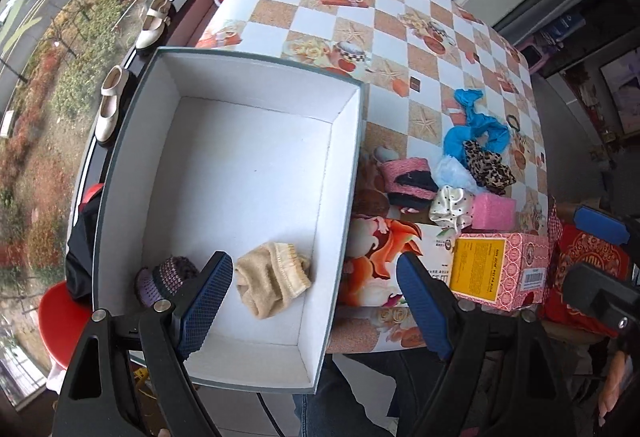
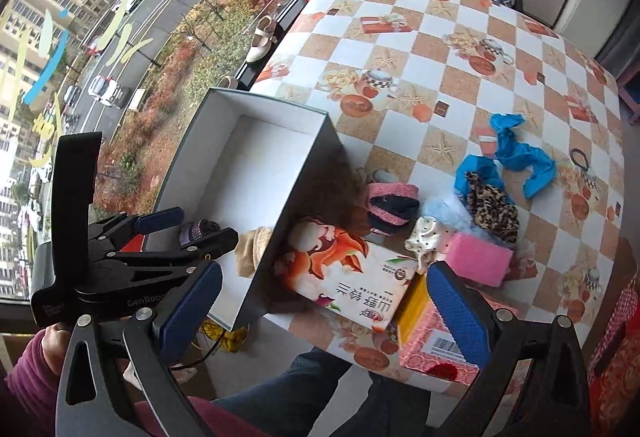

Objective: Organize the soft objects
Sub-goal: 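Move both tools back toward the remaining soft items on the table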

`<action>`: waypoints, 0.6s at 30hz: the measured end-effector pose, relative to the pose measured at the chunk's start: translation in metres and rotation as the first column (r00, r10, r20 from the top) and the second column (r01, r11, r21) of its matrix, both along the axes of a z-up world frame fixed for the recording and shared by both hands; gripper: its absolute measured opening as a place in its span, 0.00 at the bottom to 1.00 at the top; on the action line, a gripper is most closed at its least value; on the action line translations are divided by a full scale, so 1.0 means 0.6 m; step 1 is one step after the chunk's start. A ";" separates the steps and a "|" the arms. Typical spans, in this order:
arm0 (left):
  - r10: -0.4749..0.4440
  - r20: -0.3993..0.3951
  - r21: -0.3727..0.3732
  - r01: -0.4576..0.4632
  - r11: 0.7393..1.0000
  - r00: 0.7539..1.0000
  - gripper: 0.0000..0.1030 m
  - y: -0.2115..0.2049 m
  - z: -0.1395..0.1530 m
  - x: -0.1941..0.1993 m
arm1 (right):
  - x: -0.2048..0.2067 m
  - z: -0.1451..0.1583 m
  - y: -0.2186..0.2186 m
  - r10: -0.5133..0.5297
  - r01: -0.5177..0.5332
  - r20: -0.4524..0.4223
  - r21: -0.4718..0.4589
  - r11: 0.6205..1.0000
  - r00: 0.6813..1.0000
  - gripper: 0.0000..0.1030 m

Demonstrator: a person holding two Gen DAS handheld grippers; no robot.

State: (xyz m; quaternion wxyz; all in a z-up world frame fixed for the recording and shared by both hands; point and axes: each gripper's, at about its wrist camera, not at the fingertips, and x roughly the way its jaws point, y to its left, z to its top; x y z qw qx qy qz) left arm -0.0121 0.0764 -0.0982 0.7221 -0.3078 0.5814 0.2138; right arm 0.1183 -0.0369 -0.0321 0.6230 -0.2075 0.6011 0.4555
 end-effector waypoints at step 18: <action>-0.152 -0.150 -0.013 0.152 0.988 0.977 0.84 -0.062 -0.051 0.226 | 0.269 -0.175 -0.127 -0.290 0.269 -0.109 -0.170 0.948 0.951 1.00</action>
